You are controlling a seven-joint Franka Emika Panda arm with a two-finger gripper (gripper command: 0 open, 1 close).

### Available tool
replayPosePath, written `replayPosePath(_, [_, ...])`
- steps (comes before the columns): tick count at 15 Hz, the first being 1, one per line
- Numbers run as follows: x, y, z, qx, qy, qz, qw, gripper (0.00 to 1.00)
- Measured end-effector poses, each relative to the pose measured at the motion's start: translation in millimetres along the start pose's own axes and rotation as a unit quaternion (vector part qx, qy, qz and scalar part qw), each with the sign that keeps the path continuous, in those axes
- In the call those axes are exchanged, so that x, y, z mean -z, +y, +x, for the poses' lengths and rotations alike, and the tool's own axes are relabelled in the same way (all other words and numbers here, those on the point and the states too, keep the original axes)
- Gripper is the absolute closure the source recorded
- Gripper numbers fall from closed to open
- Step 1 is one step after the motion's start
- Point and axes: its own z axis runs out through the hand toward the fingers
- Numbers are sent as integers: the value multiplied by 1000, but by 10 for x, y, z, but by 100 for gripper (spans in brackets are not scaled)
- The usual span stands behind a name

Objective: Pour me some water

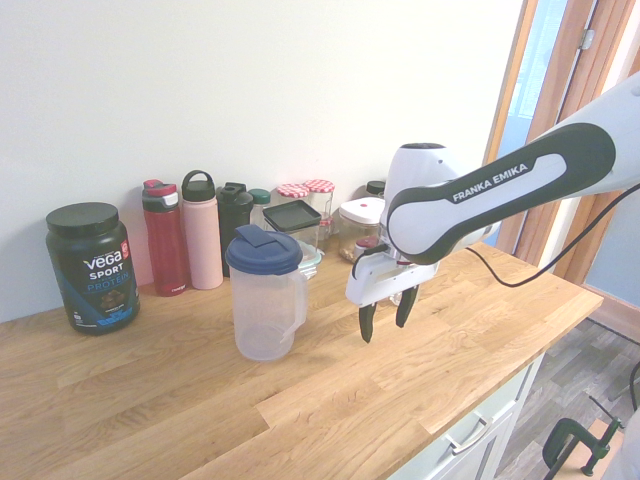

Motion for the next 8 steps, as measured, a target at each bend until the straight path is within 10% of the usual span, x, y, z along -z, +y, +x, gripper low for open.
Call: replayPosePath(8, [1082,-259,-763,76,53,55,994,0])
